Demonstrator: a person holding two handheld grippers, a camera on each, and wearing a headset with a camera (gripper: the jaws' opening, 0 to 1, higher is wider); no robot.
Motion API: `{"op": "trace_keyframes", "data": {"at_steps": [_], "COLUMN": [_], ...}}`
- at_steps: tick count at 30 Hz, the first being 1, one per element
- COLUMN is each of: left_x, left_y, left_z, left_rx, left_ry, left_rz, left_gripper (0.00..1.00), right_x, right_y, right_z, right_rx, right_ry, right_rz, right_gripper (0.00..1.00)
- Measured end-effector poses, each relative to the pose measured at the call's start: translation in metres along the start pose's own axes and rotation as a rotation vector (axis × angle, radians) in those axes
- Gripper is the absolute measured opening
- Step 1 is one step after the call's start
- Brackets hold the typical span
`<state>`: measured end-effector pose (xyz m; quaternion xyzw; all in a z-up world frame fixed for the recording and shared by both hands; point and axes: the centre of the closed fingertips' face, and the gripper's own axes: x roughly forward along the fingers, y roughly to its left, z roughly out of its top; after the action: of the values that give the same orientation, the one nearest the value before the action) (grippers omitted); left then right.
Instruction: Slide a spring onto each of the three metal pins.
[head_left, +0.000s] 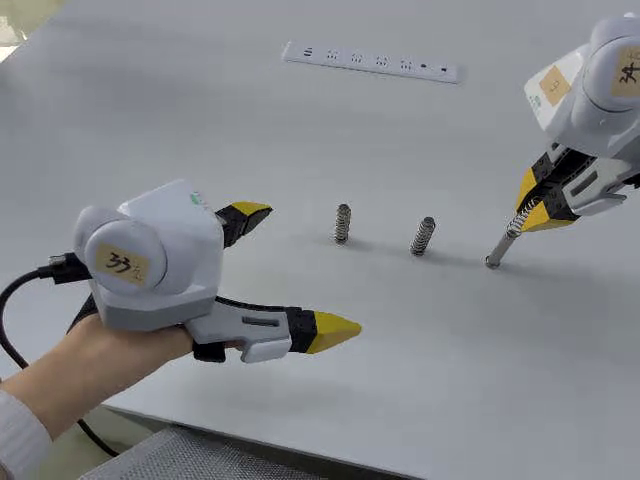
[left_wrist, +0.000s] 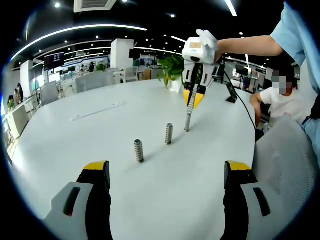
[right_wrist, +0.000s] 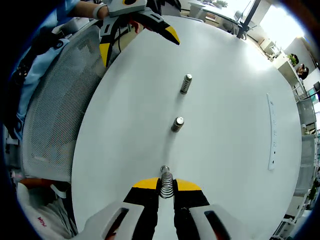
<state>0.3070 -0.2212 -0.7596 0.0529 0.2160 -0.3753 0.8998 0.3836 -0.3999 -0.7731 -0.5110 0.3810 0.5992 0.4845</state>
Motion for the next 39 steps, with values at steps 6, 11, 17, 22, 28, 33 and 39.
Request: {"op": "trace_keyframes", "data": {"at_steps": [6, 11, 17, 22, 28, 33, 39], "left_x": [0.001, 0.002, 0.003, 0.003, 0.002, 0.001, 0.000], "left_y": [-0.001, -0.002, -0.002, -0.002, 0.000, 0.000, 0.002], "left_z": [-0.002, -0.004, -0.006, -0.008, -0.010, -0.011, -0.013], "left_rx": [-0.006, -0.012, -0.018, -0.024, -0.031, -0.035, -0.038], "left_ry": [0.003, 0.005, 0.007, 0.010, 0.011, 0.013, 0.018], "left_rz": [-0.007, -0.010, -0.010, -0.012, -0.007, -0.004, -0.002], "left_gripper": [0.93, 0.92, 0.91, 0.90, 0.90, 0.90, 0.90], "right_x": [0.003, 0.005, 0.010, 0.017, 0.026, 0.038, 0.045], "right_y": [0.002, 0.002, 0.002, 0.000, 0.000, -0.002, -0.001], "right_z": [0.000, 0.001, -0.001, -0.002, -0.005, -0.009, -0.011], "right_rx": [0.000, -0.001, 0.000, 0.000, 0.004, 0.001, 0.016], "right_ry": [0.004, 0.004, 0.009, 0.009, 0.019, 0.032, 0.034], "right_rz": [0.014, 0.017, 0.024, 0.031, 0.050, 0.059, 0.075], "right_gripper": [0.07, 0.07, 0.07, 0.07, 0.07, 0.07, 0.07]}}
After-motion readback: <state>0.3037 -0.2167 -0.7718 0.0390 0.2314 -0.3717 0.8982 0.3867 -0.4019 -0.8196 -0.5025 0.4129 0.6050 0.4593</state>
